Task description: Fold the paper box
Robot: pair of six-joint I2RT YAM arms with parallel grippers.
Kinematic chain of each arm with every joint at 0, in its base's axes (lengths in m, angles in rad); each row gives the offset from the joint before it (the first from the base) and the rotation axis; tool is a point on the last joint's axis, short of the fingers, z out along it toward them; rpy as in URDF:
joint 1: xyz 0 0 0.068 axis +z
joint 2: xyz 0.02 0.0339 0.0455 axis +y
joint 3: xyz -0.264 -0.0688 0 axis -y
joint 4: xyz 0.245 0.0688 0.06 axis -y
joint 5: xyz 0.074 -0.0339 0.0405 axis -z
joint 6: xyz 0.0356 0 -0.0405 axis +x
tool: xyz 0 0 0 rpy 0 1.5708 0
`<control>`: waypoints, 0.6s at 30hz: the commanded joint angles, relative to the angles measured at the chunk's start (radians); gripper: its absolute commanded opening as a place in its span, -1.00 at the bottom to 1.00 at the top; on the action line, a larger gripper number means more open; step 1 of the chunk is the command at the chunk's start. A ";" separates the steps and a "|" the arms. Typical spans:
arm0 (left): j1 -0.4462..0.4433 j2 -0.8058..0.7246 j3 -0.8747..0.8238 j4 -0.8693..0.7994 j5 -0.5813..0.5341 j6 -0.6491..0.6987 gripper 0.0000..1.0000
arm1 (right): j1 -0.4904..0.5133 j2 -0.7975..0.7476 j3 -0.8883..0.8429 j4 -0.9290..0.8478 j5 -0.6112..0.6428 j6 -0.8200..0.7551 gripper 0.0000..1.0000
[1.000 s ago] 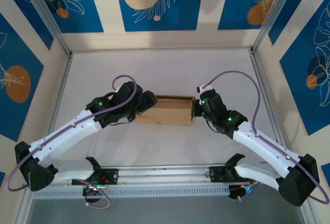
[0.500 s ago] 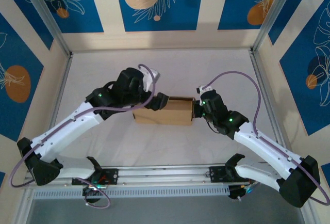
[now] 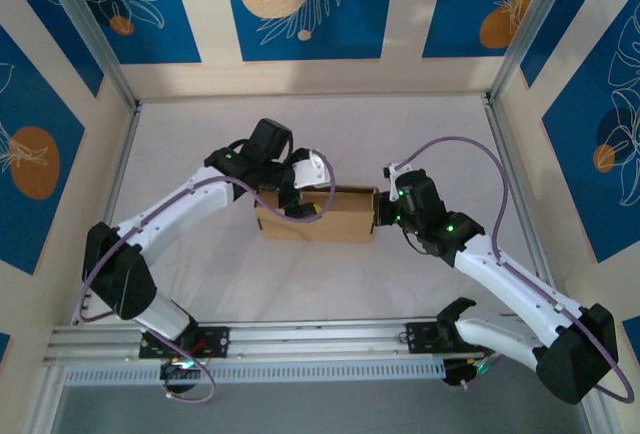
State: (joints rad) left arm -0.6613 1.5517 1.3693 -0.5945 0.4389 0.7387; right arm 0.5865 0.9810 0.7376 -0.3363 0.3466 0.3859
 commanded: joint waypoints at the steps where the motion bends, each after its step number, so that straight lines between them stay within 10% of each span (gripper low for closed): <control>1: -0.001 0.019 0.049 -0.044 0.085 0.092 1.00 | -0.002 0.027 -0.023 -0.102 -0.059 -0.012 -1.00; 18: -0.021 0.171 0.124 -0.207 0.023 0.076 1.00 | -0.002 0.039 0.019 -0.126 -0.054 -0.024 -1.00</control>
State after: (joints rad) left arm -0.6682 1.7138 1.4860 -0.7650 0.4728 0.7906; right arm 0.5838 0.9989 0.7547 -0.3439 0.3302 0.3740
